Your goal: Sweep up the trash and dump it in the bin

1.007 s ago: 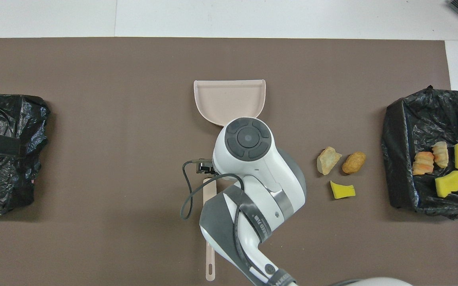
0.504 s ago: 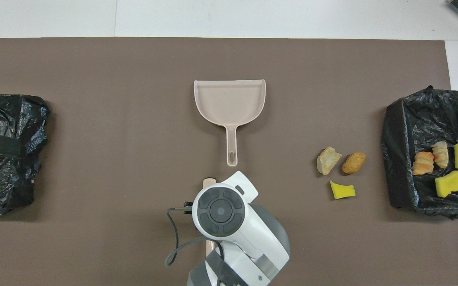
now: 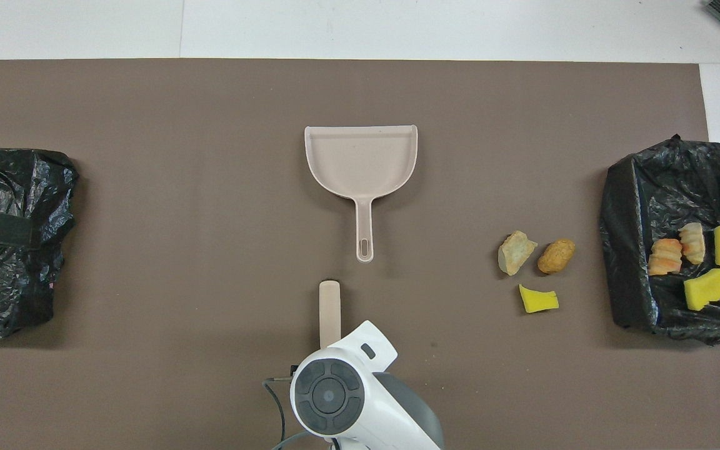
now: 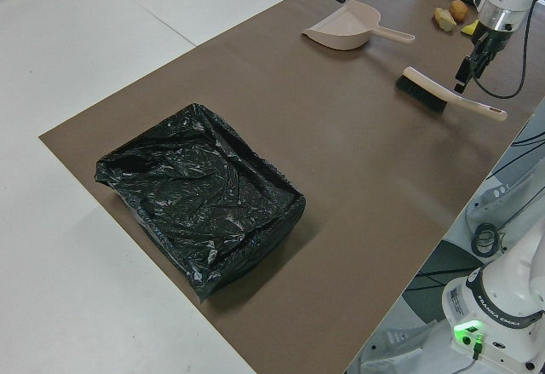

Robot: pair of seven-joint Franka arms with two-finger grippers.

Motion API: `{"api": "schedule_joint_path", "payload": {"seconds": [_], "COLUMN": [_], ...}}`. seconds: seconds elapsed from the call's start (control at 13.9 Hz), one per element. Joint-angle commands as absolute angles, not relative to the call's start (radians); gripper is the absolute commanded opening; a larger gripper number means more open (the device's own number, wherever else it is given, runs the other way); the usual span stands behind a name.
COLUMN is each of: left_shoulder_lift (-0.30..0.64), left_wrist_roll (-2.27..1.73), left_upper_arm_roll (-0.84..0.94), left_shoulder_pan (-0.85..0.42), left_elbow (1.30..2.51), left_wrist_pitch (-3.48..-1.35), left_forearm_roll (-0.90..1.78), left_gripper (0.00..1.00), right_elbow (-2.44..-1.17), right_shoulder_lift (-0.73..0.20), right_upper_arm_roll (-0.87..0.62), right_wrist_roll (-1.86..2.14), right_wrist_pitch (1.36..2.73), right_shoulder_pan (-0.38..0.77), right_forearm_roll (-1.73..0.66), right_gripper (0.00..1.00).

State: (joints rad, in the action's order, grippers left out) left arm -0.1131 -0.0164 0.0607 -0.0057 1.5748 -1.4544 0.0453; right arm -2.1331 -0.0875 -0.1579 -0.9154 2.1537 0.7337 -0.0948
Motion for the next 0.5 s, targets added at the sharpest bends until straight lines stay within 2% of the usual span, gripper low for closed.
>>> {"api": "schedule_joint_path", "payload": {"seconds": [0.0,0.43], "left_shoulder_lift": [-0.117,-0.111], "left_wrist_roll": [-0.014,-0.003], "left_upper_arm_roll": [0.067,0.074], "left_shoulder_pan": [0.003,-0.015], "left_elbow": [1.566,1.597], "left_wrist_pitch": [-1.431,-1.505], "left_forearm_roll": [0.031,0.037], "left_gripper": [1.0,1.0], "right_elbow": [-2.186,-2.192], "right_shoulder_lift": [-0.069,-0.078], "right_upper_arm_roll": [-0.158,-0.158], "right_wrist_roll": [-0.936,-0.916], "right_wrist_pitch": [2.212,2.217], "right_shoulder_pan": [0.758,0.772], "right_forearm_roll": [-0.126,-0.141], "right_gripper": [0.88,0.77]}}
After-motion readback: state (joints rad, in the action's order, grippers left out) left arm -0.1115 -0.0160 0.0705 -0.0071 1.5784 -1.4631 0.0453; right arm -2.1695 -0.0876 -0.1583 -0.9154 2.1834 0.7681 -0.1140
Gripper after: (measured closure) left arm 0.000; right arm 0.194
